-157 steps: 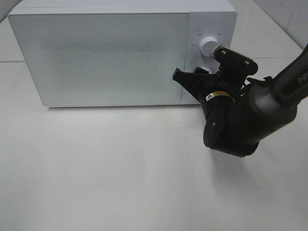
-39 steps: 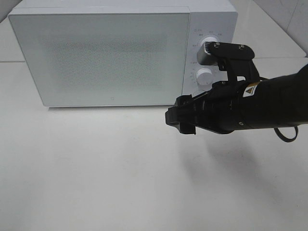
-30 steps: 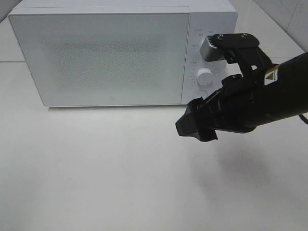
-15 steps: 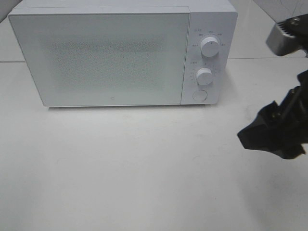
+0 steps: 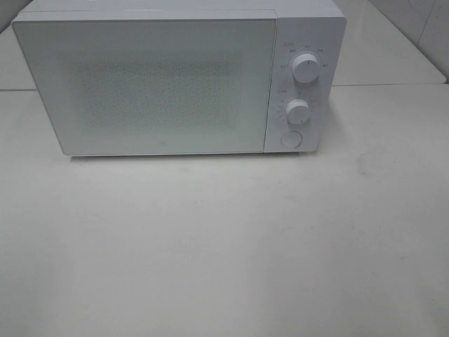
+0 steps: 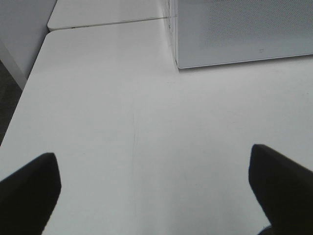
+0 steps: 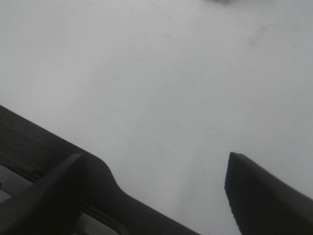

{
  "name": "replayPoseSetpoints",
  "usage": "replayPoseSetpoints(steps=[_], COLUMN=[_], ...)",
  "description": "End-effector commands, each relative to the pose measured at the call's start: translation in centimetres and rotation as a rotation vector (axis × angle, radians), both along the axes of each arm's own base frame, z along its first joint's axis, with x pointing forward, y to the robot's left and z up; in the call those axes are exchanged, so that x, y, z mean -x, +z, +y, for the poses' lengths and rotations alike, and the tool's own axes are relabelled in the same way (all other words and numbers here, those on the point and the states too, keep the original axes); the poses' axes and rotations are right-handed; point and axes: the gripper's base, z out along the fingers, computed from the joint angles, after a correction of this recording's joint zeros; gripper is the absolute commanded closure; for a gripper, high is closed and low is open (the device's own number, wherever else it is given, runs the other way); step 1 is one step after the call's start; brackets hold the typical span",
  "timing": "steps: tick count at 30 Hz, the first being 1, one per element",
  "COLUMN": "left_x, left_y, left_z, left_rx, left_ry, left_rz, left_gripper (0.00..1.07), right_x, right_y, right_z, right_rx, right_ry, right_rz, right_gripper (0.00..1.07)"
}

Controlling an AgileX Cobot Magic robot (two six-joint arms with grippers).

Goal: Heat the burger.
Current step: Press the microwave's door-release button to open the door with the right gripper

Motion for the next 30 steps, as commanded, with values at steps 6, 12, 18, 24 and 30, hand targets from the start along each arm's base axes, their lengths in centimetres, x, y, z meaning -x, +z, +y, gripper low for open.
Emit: replayPoseSetpoints(steps=[6,12,18,24,30], left_x=[0.2,0.2,0.2,0.2,0.2], left_y=[0.0,0.0,0.0,0.0,0.0], left_z=[0.0,0.0,0.0,0.0,0.0], left_rx=[-0.002,-0.002,-0.002,-0.002,-0.002], left_ry=[0.003,0.003,0.003,0.003,0.003], left_rz=[-0.022,-0.022,-0.022,-0.022,-0.022], left_gripper=[0.09,0.09,0.09,0.09,0.09], right_x=[2.5,5.2,7.3,8.1,8.5], right_y=[0.9,0.4,-0.9,-2.4,-3.1], right_z=[-2.6,-4.0,-4.5,-4.5,-4.5], right_rx=[-0.024,-0.058,-0.076,-0.083,-0.123], right_ry=[-0.177,-0.324,-0.429,-0.473,-0.466], right_rz=[-0.088,-0.188,-0.277,-0.322,-0.440], right_gripper=[0.31,0.31,0.31,0.31,0.31])
